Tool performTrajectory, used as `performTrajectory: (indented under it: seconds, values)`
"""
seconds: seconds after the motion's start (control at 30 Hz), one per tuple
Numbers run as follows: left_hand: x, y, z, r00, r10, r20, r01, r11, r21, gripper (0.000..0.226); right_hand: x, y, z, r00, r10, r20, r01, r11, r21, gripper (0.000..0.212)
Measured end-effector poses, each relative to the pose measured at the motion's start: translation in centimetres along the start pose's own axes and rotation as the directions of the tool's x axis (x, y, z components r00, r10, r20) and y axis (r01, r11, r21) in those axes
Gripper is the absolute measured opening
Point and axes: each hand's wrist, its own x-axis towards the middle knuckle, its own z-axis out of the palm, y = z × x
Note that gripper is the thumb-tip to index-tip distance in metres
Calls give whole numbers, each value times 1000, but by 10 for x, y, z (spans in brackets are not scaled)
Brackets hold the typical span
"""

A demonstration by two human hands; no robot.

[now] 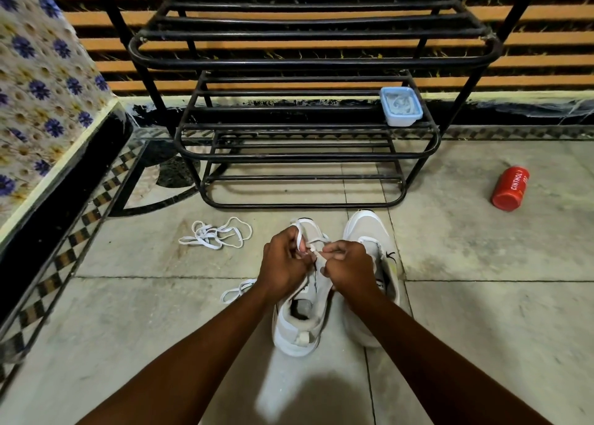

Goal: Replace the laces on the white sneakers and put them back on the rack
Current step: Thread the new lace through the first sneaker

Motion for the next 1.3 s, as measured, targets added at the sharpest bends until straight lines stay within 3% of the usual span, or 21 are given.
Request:
performTrajectory:
  seconds: [0.17,0.27,0.5,0.8,0.87,1.0,1.07,1.17,1.23,1.3]
  values:
    - [7,-2,-9,966,211,151,-235,958,166,22,1,-1,1,1000,19,20,-18,1000,-19,29]
    - [14,0,-13,944,251,214,-301,921,247,22,-1,-1,-1,1000,26,13,-26,1000,8,32]
    - [12,-2,-7,1000,-4,25,3,999,38,44,-5,2,3,1000,11,-6,-10,995,99,36]
    - [10,4,5,993,90,76,-109,946,305,20,1,3,1,999,-9,40,7,998,63,36]
    - [9,3,2,989,100,112,-127,953,275,20,2,2,1,999,-22,43,20,999,51,36]
    - [10,-4,-6,995,-59,86,56,998,37,25,2,3,2,998,-33,45,31,999,43,38]
    - [10,-6,-8,992,-89,90,88,996,12,29,1,5,3,998,-54,45,52,997,49,37]
    - [11,-2,-10,991,22,132,-35,995,98,28,0,4,1,991,-111,80,112,994,-6,38]
    - [13,6,-12,960,155,234,-205,956,209,30,1,1,-2,980,-152,131,161,985,-64,43]
    - [15,11,-15,938,190,291,-269,927,262,34,6,2,-4,974,-154,168,171,981,-92,51]
